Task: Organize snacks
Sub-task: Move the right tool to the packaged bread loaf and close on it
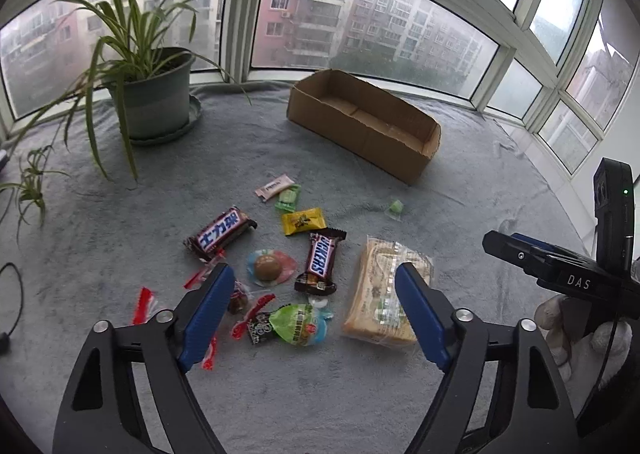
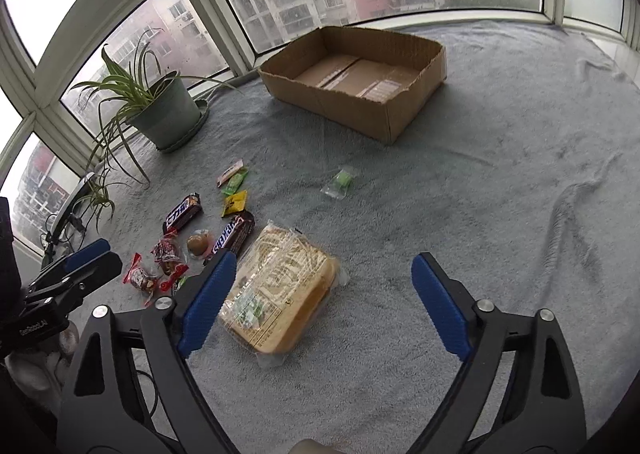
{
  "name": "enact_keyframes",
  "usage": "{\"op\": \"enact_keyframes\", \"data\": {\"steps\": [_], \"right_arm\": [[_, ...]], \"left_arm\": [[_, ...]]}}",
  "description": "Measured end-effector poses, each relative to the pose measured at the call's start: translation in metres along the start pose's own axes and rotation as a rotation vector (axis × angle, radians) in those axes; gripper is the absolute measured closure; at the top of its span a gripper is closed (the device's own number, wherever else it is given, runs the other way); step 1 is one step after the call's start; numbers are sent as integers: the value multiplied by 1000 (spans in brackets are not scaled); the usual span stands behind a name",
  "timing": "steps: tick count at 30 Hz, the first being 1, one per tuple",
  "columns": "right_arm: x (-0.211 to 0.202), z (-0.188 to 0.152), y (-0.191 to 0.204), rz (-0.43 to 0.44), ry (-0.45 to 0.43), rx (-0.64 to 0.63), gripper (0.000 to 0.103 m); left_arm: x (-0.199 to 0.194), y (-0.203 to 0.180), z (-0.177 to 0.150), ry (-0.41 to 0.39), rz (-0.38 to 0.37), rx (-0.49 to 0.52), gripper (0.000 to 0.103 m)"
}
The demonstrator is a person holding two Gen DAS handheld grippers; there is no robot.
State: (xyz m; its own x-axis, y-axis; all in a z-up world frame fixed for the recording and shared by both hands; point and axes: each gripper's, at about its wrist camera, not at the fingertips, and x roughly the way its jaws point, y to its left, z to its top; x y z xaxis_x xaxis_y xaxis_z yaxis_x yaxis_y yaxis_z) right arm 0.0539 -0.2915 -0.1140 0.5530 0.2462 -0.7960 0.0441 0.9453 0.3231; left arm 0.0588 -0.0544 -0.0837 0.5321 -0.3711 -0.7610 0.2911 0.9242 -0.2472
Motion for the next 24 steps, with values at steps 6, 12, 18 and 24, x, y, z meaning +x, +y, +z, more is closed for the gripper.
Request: {"op": "enact_keyframes", "data": {"steps": [6,12,18,24], "right_arm": [[25,-12,-4,83,103,52,34],[43,-19,2,129,165,59,46],[55,-24,2,173,213,80,59],[62,-26,-1,191,233,90,62]], "left_arm": [[29,-7,-8,116,-112,4,50],[53,-20,-14,205,-185,28,60],[73,-19,-14,253,-224,7,67],[90,-11,-13,289,-225,-23,67]]}}
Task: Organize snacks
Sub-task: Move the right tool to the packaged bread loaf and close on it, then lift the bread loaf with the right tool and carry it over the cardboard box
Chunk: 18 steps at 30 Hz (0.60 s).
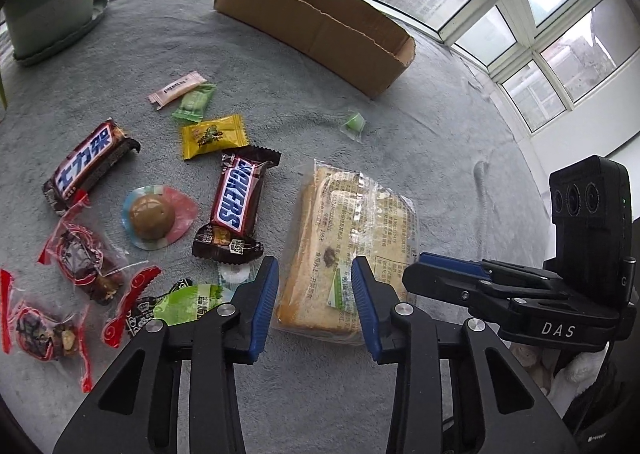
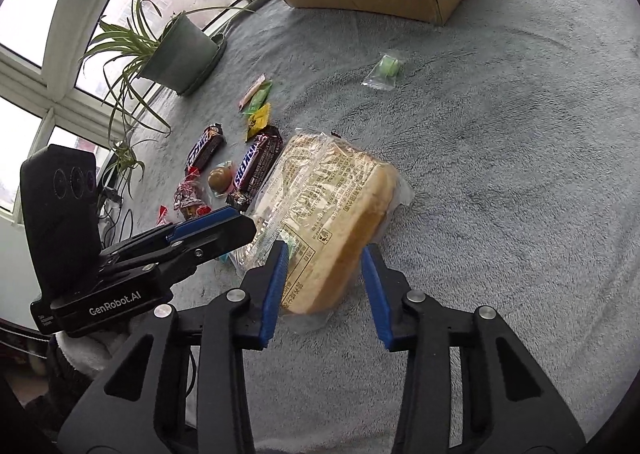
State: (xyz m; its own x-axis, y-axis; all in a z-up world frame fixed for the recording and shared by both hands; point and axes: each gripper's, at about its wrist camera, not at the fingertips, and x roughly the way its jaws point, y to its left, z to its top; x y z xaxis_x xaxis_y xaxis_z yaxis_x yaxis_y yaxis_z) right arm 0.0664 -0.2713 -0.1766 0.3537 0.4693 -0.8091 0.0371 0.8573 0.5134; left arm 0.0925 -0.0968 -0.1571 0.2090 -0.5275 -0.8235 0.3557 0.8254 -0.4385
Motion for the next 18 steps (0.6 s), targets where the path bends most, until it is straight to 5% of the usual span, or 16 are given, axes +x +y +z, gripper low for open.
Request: {"op": "enact_keyframes", "data": {"steps": [18], "right_arm": [[7,5,-1,19,21,-20,63]], "left_arm": [[11,-2,3,34,-63,1,70]]}}
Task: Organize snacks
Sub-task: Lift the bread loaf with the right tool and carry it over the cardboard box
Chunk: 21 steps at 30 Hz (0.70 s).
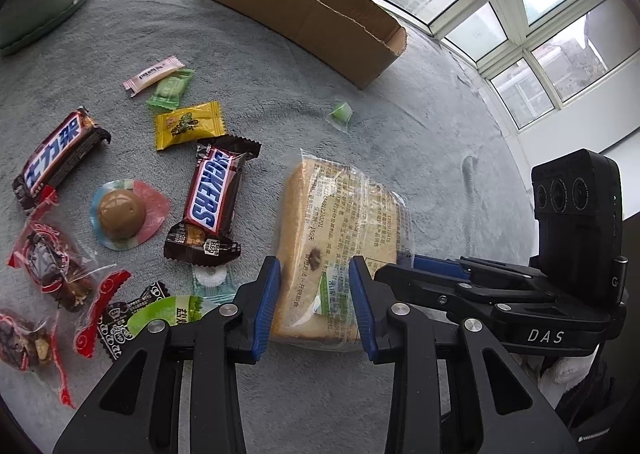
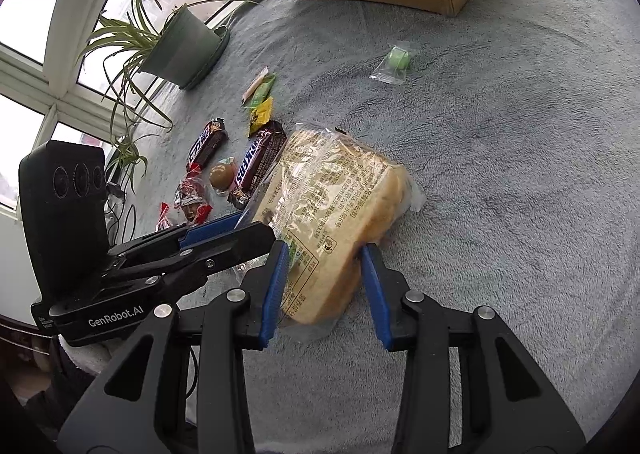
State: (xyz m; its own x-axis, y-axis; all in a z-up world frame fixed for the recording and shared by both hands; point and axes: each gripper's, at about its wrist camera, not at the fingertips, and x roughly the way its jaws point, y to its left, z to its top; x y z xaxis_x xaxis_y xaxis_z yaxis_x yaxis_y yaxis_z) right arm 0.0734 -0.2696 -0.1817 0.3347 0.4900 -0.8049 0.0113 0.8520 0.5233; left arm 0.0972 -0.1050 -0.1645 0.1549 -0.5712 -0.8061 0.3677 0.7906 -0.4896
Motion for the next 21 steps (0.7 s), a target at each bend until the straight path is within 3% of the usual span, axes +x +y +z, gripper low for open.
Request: {"op": "enact_keyframes", "data": {"steps": [8,21], "right_arm": [[-16,10,5,-17,-40,-25,63],[-50,56,18,-43,-139,-118,63]], "left_arm": [[-4,-12,5,-14,-1,24,70],[-17,-33,52,-98,5,72,70]]}}
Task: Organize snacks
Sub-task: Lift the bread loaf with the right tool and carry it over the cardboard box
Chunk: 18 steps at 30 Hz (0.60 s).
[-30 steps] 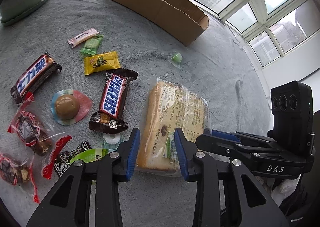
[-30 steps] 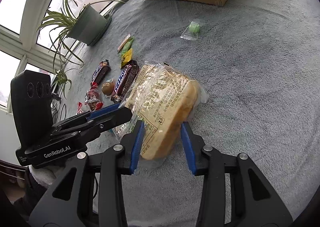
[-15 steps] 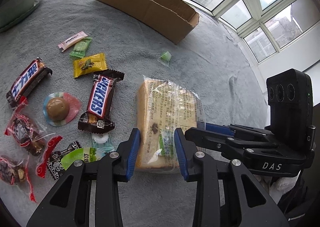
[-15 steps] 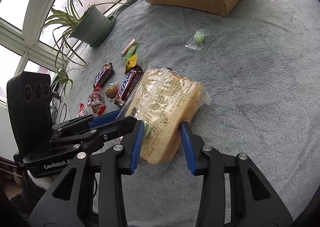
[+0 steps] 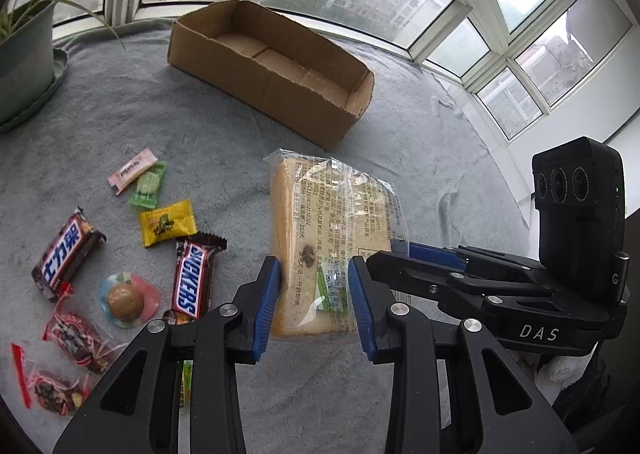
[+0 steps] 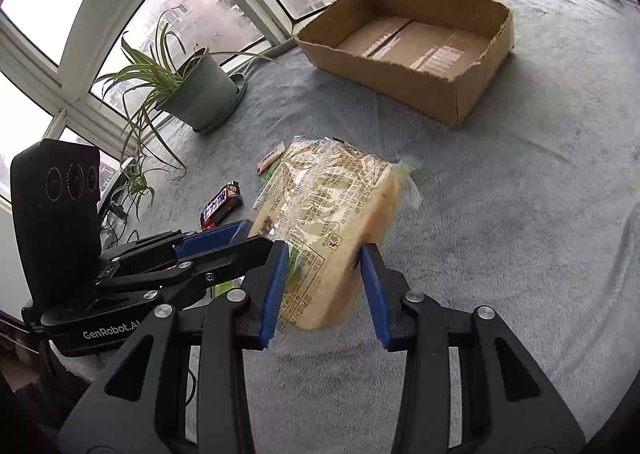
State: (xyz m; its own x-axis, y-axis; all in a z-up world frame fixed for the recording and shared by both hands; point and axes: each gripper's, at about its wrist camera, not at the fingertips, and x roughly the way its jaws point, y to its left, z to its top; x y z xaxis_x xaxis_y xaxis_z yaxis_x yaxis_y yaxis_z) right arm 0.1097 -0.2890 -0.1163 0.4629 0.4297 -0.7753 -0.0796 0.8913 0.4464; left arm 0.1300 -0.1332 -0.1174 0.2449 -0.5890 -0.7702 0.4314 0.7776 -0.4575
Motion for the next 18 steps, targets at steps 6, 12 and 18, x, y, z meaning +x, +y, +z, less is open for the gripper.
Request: {"op": "enact_keyframes", "data": {"steps": [6,12,18], "right_arm": [[-6,34,0,-23,-45,-42,63],[-8,68,-2,-58,-77,-87,63],[-7,101,-17,-56,-98,-79,63]], "left_arm": [[-1,-6,31,-47,6,17,70],[4,-8,58,-82,17,28,71],[13,-9,87,-107,14,31,71]]}}
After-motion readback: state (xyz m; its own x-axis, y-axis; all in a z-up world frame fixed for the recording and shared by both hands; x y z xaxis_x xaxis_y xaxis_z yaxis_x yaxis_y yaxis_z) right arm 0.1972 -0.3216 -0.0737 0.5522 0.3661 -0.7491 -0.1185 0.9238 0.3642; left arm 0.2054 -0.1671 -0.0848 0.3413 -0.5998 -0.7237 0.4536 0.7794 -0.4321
